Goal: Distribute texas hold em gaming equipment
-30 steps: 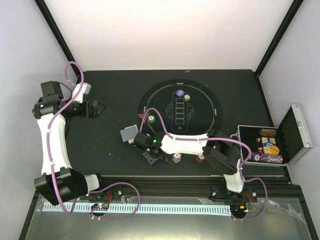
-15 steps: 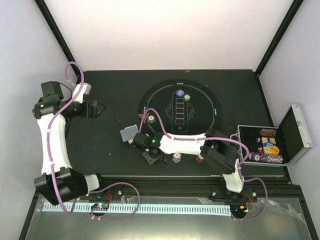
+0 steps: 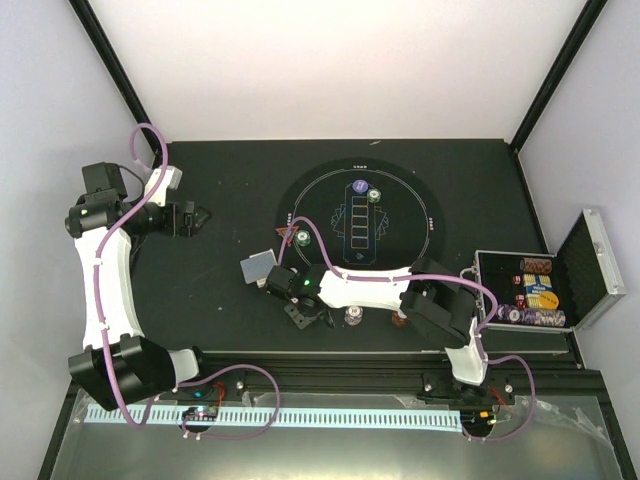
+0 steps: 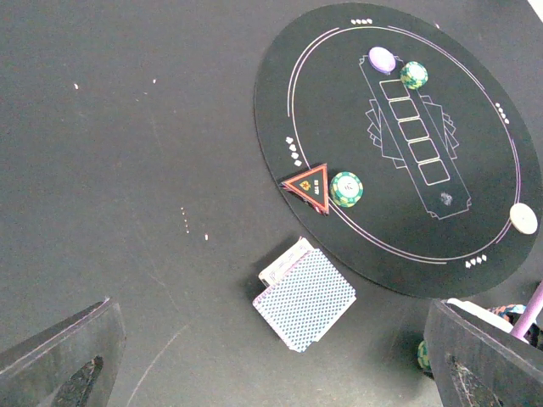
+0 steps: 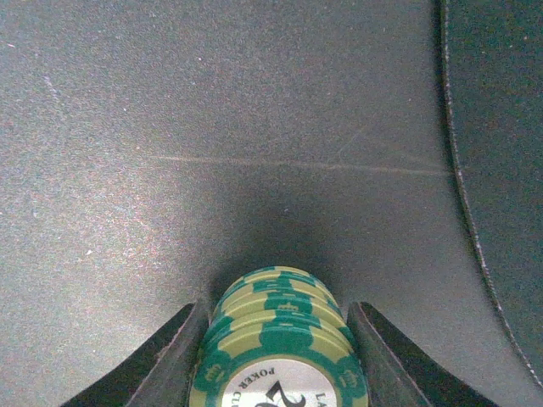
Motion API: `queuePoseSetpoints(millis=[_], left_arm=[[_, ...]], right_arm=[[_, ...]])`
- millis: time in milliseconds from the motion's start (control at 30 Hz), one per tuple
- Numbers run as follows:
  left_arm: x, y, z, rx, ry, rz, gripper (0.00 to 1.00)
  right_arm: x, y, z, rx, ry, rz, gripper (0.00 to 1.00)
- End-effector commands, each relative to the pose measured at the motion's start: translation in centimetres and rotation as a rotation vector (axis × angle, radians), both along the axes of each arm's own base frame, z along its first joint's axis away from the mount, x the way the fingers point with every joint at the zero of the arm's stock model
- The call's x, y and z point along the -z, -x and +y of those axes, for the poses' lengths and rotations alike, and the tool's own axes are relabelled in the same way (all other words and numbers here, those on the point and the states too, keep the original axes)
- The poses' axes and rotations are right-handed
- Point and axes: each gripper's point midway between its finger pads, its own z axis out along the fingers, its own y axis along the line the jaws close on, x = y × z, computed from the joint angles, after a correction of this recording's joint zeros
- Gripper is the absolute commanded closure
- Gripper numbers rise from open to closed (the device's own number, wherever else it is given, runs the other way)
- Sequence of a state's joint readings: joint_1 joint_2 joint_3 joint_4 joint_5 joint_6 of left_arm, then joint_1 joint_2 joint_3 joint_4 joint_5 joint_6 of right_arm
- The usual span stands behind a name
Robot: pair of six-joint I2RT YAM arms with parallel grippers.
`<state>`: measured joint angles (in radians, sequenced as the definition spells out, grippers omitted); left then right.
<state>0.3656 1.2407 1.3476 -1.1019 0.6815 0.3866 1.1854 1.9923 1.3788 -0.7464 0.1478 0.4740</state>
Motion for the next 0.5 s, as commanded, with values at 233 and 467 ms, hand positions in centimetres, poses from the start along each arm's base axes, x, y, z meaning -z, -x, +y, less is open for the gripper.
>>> queuePoseSetpoints(millis=[233,467], left_arm=[[-0.6,0.5,-0.2,0.007,0.006,-0.016,0.01],[-0.8,0.5,-0.2,0.008,0.008,-0.020,0.01]], right_arm=[[-3.9,-0.9,0.0,0.007,-0.041,-0.061,0.62],[-5.1,-1.5,-0.2,0.018,-0.071,-0.061,0.62]])
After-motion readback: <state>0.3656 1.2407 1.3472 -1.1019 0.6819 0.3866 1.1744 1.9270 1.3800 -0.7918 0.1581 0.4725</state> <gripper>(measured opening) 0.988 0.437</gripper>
